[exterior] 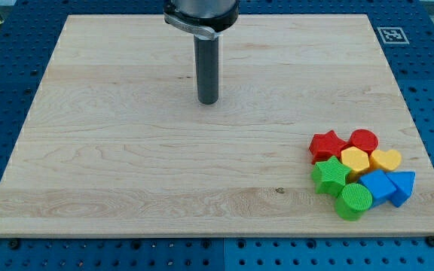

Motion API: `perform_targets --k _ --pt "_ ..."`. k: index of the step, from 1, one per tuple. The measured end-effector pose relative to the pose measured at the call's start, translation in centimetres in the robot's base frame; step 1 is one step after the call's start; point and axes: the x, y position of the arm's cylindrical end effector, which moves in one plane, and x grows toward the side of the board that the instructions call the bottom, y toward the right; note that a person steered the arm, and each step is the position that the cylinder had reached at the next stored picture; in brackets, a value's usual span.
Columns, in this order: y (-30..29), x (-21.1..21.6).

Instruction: Move the blue cube to the left side of the yellow heart

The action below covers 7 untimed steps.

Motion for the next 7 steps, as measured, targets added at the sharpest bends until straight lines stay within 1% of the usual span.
perform_targets --k 1,2,3,4,5,6,7 --pt "0.0 0.0" --pt "1.6 0.0" --pt "6.1 0.0" --pt "13.0 -0.3" --pt "21.4 -0.2" --pt "27.8 2.3" --pt "31.3 8.0"
